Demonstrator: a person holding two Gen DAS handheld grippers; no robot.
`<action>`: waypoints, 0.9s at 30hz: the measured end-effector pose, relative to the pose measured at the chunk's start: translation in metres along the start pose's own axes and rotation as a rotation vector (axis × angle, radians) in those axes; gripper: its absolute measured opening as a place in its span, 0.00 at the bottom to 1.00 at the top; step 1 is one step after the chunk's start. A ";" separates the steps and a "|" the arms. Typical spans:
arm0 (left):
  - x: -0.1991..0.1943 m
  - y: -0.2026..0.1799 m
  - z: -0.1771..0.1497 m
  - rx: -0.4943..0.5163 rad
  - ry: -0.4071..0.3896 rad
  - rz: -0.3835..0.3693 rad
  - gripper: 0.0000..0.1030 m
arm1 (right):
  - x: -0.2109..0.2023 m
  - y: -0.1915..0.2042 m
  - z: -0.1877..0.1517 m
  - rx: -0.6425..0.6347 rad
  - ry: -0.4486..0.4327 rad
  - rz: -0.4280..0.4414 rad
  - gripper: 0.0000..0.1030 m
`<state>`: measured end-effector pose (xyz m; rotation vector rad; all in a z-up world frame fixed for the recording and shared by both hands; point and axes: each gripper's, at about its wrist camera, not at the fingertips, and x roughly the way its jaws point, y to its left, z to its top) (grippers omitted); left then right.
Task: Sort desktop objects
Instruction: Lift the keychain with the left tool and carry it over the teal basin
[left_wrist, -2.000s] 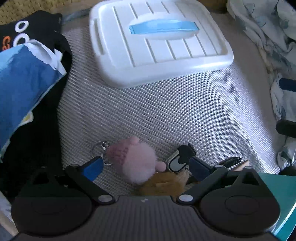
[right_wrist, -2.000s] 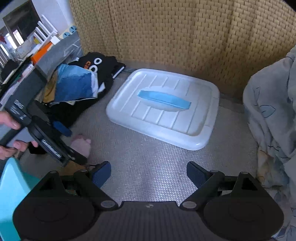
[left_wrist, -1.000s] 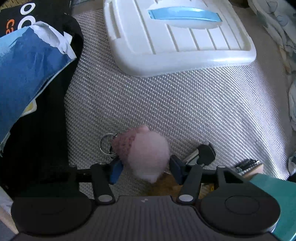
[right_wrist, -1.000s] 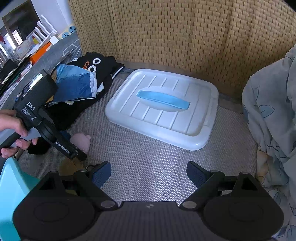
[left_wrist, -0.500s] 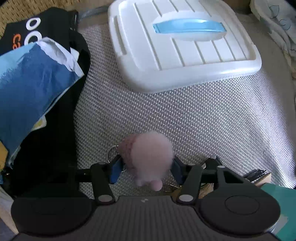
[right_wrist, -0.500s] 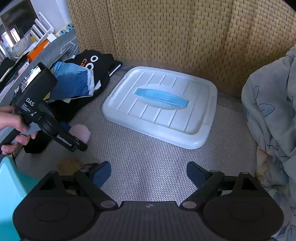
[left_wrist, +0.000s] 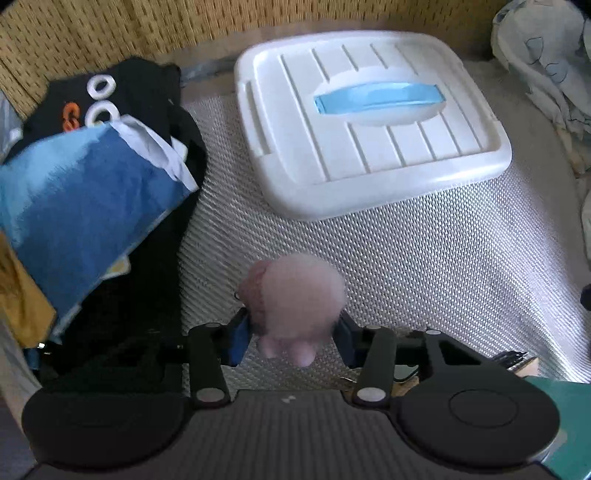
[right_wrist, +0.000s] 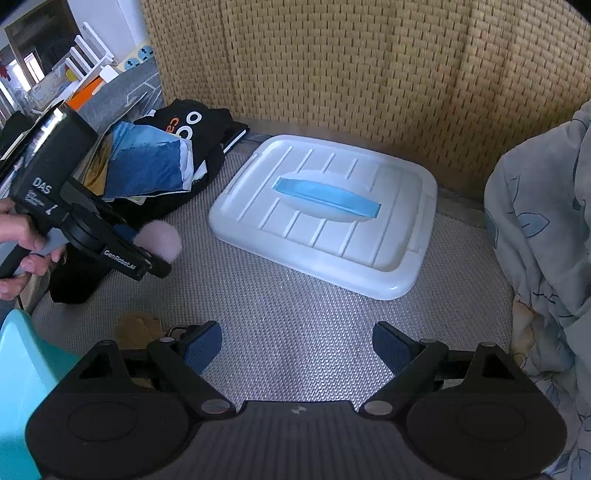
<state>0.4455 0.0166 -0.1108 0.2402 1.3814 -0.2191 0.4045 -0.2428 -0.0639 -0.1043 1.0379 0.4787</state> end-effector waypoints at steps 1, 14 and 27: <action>-0.003 0.002 -0.004 0.004 -0.009 0.008 0.49 | 0.000 0.000 0.000 -0.001 0.000 -0.001 0.89; -0.041 -0.015 -0.013 0.018 -0.100 0.082 0.50 | -0.003 0.005 -0.003 -0.021 0.001 -0.009 0.89; -0.106 -0.029 -0.034 0.040 -0.207 0.058 0.50 | 0.004 0.013 0.000 -0.043 0.007 -0.014 0.89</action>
